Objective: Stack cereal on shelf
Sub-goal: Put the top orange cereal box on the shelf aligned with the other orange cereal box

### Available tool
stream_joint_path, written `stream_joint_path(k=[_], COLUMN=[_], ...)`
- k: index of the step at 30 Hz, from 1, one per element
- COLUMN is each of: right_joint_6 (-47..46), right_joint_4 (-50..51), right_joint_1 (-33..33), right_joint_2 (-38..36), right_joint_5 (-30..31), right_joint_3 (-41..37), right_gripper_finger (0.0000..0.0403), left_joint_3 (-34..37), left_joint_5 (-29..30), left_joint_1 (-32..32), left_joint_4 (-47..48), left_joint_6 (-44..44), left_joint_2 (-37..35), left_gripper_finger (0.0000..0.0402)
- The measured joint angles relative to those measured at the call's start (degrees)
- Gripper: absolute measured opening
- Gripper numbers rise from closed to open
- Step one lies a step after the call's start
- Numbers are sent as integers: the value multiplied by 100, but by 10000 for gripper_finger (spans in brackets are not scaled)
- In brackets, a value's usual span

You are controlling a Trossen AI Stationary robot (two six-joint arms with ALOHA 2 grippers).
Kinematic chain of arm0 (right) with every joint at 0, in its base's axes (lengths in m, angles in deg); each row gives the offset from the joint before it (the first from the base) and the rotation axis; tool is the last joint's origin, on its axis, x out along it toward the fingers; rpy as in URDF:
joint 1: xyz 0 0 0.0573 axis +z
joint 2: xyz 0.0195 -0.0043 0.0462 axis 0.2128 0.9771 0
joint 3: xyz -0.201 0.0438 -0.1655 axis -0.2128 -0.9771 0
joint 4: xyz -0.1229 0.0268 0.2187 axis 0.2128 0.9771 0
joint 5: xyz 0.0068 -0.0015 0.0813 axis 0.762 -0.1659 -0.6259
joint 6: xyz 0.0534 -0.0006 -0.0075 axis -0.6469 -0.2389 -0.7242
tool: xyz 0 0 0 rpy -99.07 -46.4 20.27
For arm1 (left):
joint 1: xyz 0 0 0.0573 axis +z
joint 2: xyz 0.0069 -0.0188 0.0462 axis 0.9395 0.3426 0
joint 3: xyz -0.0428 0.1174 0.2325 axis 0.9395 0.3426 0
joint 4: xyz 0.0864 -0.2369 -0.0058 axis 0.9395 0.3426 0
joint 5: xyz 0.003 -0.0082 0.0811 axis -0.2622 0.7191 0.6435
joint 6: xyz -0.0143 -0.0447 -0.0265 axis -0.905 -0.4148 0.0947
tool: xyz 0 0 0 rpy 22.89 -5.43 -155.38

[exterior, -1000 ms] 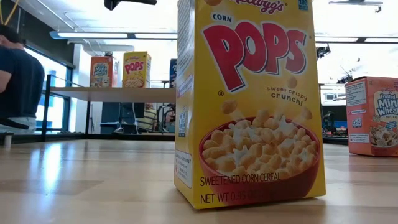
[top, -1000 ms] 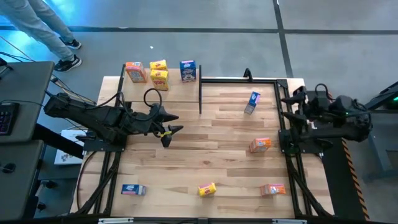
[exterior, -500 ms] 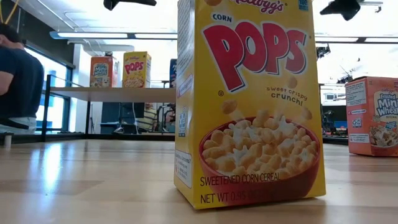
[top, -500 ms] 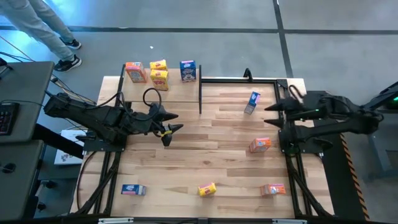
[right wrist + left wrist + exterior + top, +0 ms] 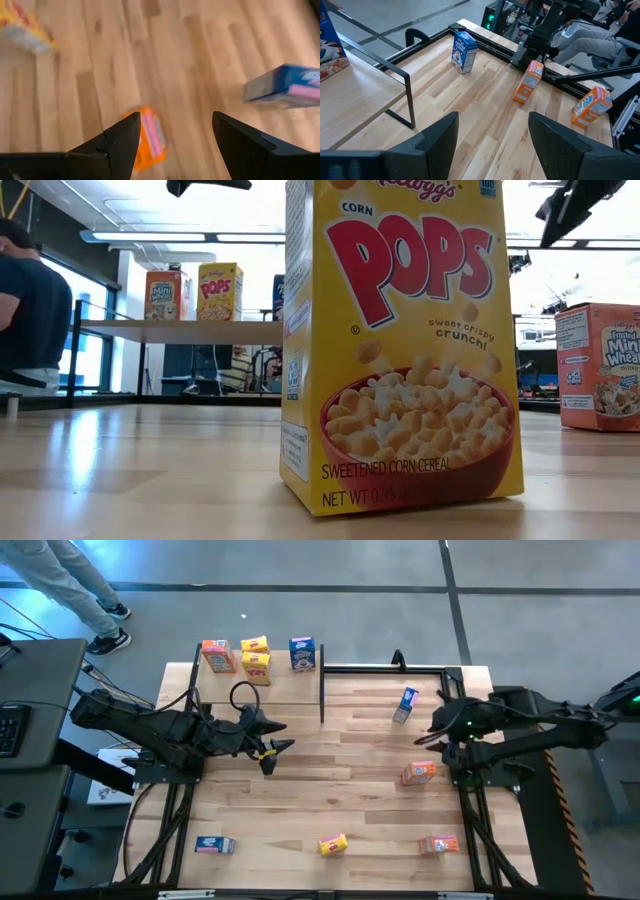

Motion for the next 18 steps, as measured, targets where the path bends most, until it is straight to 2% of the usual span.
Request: stream_joint_path(k=[6,18], right_joint_6=[48,-684], right_joint_4=[252,366], right_joint_1=[465,1523], right_joint_2=[261,1018], right_joint_5=[-536,-25], right_joint_3=[0,0], right_gripper_finger=[240,240], left_joint_3=[0,2], left_joint_5=[80,66], left_joint_1=[94,269], left_joint_4=[9,44], left_joint_6=[2,2], left_joint_2=[0,0], left_gripper_finger=[232,232])
